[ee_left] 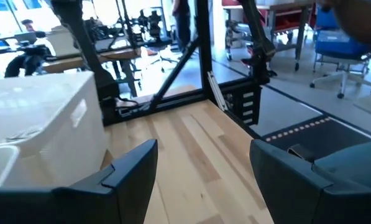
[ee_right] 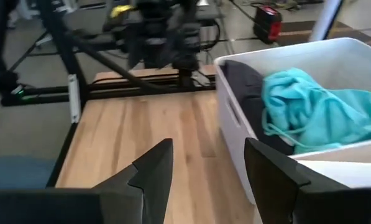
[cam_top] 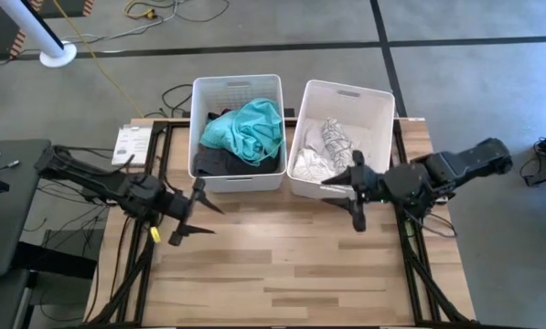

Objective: Sort clothes
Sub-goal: Return to Home Position

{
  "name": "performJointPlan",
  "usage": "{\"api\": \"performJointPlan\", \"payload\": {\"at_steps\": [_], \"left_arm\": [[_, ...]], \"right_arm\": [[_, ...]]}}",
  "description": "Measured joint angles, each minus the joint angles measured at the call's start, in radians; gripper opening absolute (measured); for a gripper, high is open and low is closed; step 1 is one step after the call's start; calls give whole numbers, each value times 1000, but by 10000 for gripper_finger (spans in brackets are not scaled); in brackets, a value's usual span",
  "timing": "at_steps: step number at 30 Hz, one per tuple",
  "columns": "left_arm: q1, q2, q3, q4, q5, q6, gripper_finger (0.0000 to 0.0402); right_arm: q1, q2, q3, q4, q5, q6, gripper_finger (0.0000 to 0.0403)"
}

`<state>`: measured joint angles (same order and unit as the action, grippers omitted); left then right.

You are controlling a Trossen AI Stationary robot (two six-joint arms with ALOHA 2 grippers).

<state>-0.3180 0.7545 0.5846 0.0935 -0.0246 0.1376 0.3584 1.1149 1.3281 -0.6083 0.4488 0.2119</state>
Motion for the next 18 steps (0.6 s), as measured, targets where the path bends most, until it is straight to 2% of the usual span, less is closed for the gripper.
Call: {"api": "performJointPlan", "payload": {"at_steps": [7,18], "left_arm": [[0,-148,0,-102,-37,-8,249],[0,-344,0,-343,-40,-43,249]], "right_arm": [[104,17,0,7,8,-21,209],[273,16,-19,-42,137,-79,209]]}}
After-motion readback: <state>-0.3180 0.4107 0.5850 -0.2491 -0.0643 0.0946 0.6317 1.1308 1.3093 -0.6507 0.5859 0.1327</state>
